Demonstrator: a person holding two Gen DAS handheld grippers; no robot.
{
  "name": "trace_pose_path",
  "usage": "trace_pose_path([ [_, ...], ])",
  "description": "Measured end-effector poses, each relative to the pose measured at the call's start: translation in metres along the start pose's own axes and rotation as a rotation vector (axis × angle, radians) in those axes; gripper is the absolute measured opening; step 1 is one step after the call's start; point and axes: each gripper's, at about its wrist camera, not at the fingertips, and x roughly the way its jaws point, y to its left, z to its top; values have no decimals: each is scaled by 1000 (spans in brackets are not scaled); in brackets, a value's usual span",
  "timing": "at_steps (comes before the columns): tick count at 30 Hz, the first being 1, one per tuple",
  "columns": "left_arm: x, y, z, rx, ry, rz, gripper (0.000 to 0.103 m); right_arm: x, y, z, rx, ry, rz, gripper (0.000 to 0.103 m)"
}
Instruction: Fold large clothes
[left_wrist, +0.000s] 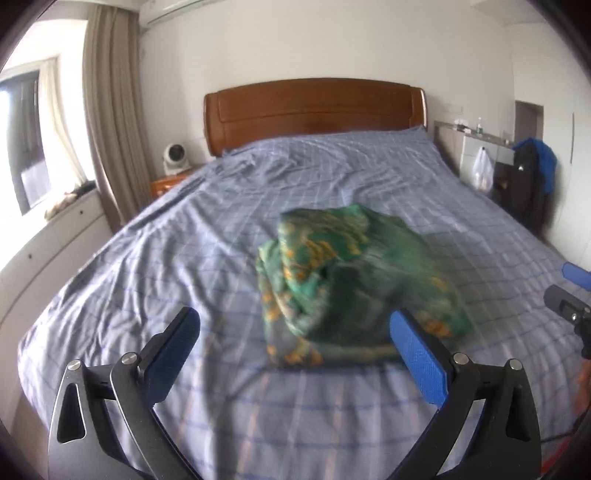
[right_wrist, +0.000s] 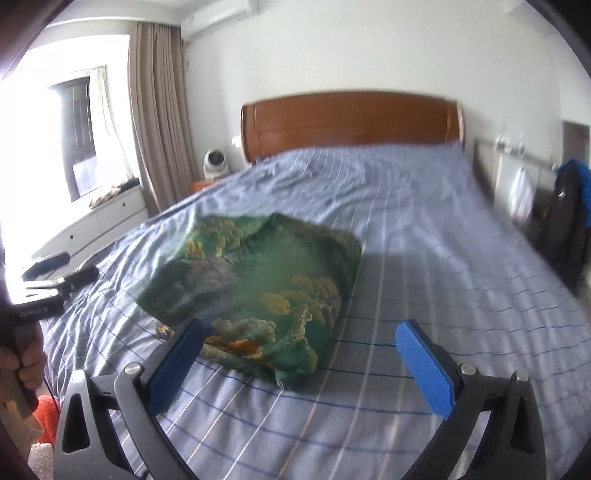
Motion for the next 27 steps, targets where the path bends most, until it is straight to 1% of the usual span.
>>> trace_pose_path([
  [3, -20, -14, -5, 3, -18, 7, 103, -32, 3, -3, -2, -40, -36, 103],
  [5, -30, -23, -7, 32, -39, 43, 103, -49, 5, -7, -12, -60, -66, 103],
  [8, -40, -30, -10, 48, -47, 65, 103, -62, 9, -15, -38, -71, -108, 103],
  [12, -47, -30, -13, 29, -36, 67, 103, -70, 9, -26, -44, -55, -88, 103],
  [15, -51, -30, -15, 18, -41, 75, 103, -77, 6, -34, 0, -63, -75, 103],
  [17, -55, -30, -17, 23, -58, 98, 103, -83, 2, -37, 37, -82, -67, 103],
  [18, -55, -30, -18, 26, -64, 105, 103, -83, 0, -39, 55, -71, -46, 103],
  [21, -60, -33, -22, 38, -86, 139, 103, -68, -4, -42, 101, 58, 56, 103],
  [22, -61, -34, -24, 48, -86, 146, 103, -65, -5, -44, 118, 79, 72, 103],
  [23, -63, -34, -26, 53, -88, 146, 103, -67, -6, -46, 141, 64, 89, 103],
  [24, -65, -34, -29, 59, -91, 140, 103, -73, -7, -47, 154, 25, 94, 103],
  [25, -66, -33, -34, 60, -96, 126, 103, -85, -8, -48, 170, -43, 90, 103],
  [27, -65, -30, -43, 44, -88, 87, 103, -99, -10, -48, 177, -122, 95, 103],
])
